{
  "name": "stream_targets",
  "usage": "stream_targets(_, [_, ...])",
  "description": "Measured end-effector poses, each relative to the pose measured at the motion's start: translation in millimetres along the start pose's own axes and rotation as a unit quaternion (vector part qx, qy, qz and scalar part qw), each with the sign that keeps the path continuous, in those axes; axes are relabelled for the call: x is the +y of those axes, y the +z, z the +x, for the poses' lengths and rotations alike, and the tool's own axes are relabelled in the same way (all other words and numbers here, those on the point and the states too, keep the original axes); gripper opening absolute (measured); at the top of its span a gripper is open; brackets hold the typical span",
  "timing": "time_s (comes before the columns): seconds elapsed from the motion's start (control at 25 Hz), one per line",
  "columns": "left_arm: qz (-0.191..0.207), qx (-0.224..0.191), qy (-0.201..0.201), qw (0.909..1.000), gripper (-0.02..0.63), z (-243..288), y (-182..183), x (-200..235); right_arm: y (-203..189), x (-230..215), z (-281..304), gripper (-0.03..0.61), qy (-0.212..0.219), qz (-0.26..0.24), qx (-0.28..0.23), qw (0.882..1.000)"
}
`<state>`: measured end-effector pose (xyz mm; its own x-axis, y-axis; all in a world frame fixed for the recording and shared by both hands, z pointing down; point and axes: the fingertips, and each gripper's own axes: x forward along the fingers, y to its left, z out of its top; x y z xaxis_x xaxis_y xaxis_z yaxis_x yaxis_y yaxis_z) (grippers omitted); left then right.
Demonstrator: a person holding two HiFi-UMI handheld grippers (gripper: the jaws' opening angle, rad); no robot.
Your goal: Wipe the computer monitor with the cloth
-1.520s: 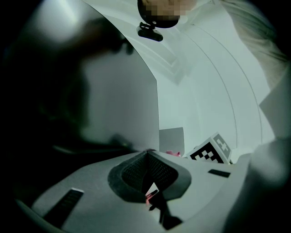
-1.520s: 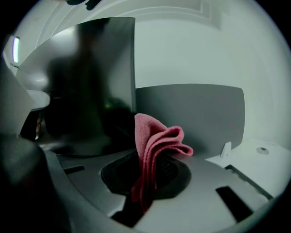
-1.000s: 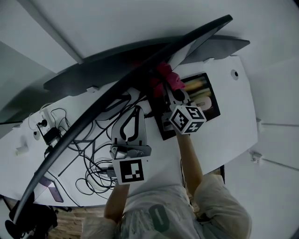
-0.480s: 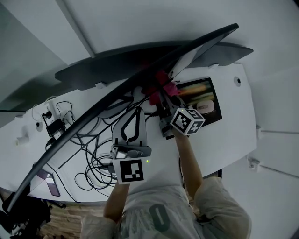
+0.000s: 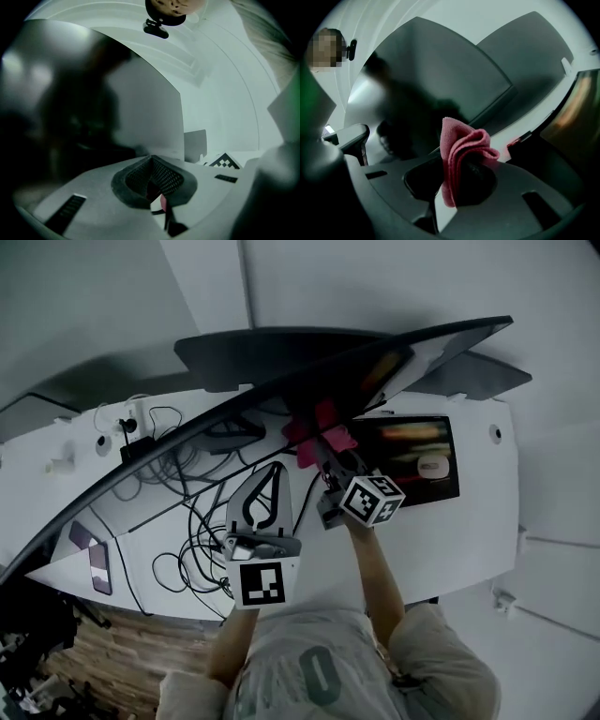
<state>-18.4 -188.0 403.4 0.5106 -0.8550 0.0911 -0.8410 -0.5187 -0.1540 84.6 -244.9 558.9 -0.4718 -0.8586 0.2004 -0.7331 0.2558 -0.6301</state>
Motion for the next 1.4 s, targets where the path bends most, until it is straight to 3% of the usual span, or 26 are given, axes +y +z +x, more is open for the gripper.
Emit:
stream_targets(0.16, [0.011, 0.008, 0.047, 0.9988, 0.015, -35.5, -2.3, 23.5, -24.7, 31.1, 9.4, 0.055, 0.033, -0.010, 0.022, 0.999])
stream_targets(0.32, [-0.065, 0.008, 0.124, 0.9901, 0.015, -78.7, -13.2, 46.6, -53.5, 63.1, 15.8, 0.054, 0.069, -0.026, 0.049, 0.996])
stream_targets(0.48, [-0.065, 0.008, 0.160, 0.9850, 0.015, -116.2, -17.3, 64.3, -81.9, 102.0, 25.9, 0.055, 0.109, -0.038, 0.070, 0.991])
stream_targets(0.72, [-0.076, 0.003, 0.179, 0.9809, 0.015, -164.9, -28.8, 94.5, -122.5, 149.6, 39.2, 0.055, 0.124, -0.041, 0.083, 0.988])
stream_targets(1.04, [-0.063, 0.006, 0.176, 0.9823, 0.015, -207.0, -37.3, 139.7, -152.2, 190.9, 45.8, 0.054, 0.112, -0.041, 0.080, 0.990])
stream_targets(1.4, [-0.067, 0.006, 0.175, 0.9822, 0.015, -240.7, -47.9, 174.6, -199.2, 251.0, 58.7, 0.054, 0.135, -0.051, 0.095, 0.985])
